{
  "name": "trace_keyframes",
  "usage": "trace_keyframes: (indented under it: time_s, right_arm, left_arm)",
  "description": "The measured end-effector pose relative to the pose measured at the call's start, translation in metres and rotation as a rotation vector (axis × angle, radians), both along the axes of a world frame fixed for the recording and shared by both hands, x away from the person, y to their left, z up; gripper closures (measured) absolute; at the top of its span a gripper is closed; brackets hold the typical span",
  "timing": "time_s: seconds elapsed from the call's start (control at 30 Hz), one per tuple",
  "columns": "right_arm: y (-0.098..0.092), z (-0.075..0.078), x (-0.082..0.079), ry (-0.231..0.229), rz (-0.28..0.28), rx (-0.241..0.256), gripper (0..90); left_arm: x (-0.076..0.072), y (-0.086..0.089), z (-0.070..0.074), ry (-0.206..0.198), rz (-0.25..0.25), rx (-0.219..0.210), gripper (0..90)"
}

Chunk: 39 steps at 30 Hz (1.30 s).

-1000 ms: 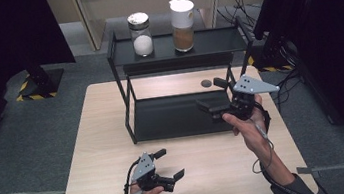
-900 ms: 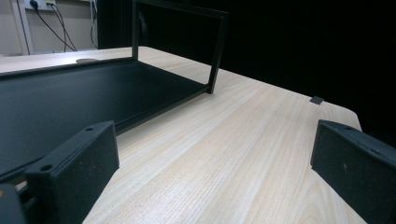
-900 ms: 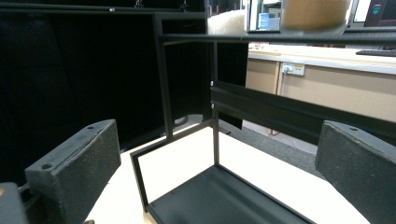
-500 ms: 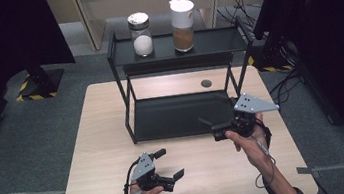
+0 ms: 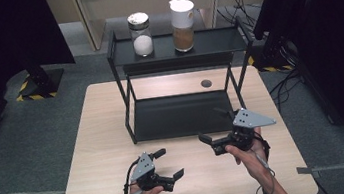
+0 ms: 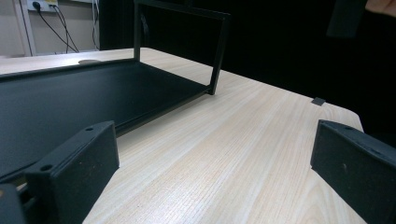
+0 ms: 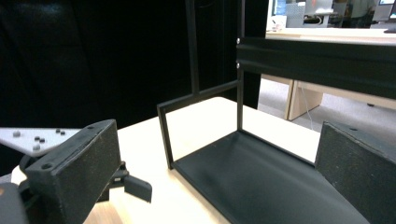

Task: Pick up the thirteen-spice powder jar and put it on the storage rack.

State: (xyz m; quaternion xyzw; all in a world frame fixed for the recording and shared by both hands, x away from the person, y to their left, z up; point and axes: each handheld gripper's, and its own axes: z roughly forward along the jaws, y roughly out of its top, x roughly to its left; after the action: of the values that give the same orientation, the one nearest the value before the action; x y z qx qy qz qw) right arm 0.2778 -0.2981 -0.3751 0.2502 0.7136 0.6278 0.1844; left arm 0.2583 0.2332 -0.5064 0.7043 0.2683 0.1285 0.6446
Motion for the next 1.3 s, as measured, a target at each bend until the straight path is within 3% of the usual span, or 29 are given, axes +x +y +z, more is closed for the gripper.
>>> trace_keyframes:
  time_s: [0.7,1.3]
  right_arm:
    - [-0.005,-0.051,-0.008,0.101,0.018,0.021,0.5]
    - [-0.005,-0.076,-0.011,0.124,0.032,0.013,0.6]
  left_arm:
    - [0.000,0.001,0.000,0.002,0.005,-0.003,0.5]
    - [0.001,0.002,-0.001,0.007,0.019,-0.013,0.5]
